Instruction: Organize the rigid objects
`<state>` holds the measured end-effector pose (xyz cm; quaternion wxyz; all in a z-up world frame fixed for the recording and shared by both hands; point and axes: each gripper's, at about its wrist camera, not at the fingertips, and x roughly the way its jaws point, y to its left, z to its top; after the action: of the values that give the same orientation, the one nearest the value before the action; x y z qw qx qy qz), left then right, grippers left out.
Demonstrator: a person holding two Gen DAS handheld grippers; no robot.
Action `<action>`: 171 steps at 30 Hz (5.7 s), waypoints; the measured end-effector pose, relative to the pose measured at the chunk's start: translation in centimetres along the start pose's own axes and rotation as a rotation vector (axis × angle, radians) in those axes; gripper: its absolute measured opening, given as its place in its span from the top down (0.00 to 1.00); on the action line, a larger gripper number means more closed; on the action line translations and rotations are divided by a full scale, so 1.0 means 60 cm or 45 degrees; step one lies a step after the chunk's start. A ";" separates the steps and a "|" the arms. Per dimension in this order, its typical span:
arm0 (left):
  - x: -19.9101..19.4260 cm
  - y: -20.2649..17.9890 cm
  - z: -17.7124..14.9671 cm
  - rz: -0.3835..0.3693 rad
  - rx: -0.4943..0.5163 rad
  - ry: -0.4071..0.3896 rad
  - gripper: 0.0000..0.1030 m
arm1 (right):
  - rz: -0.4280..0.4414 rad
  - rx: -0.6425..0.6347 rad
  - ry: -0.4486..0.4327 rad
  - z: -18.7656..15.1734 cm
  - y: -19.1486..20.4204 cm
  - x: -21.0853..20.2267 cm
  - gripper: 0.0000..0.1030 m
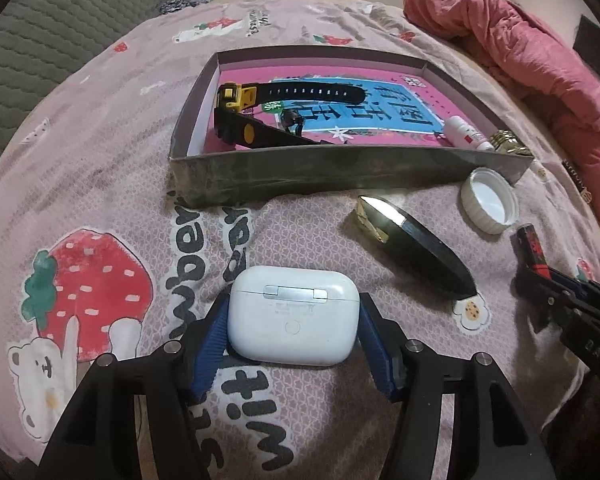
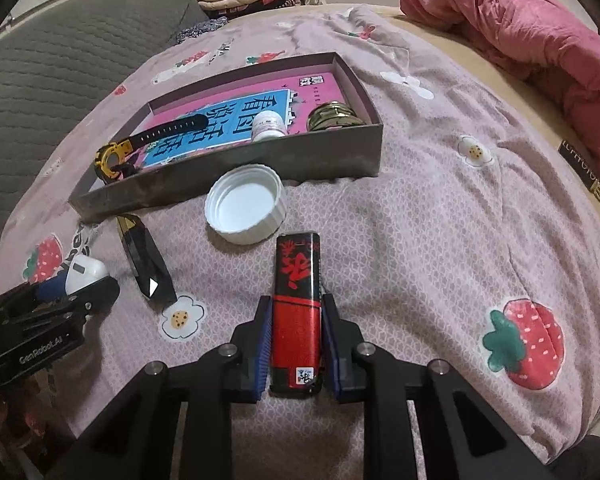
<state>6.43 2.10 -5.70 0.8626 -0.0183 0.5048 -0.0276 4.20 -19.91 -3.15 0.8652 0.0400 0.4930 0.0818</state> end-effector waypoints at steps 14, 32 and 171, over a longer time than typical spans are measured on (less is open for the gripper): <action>-0.049 -0.021 0.007 -0.006 0.055 -0.106 0.39 | 0.067 -0.042 -0.048 0.005 0.013 -0.015 0.77; -0.072 -0.014 0.029 -0.026 0.028 -0.155 0.39 | 0.075 -0.072 -0.118 0.028 0.025 -0.041 0.77; 0.045 -0.039 0.190 -0.069 0.001 -0.088 0.39 | 0.068 -0.125 -0.039 0.177 0.038 0.035 0.71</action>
<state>17.60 -0.40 -2.34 0.8785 -0.0327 0.4739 -0.0504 14.15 -17.19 0.85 0.8711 0.0120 0.4739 0.1282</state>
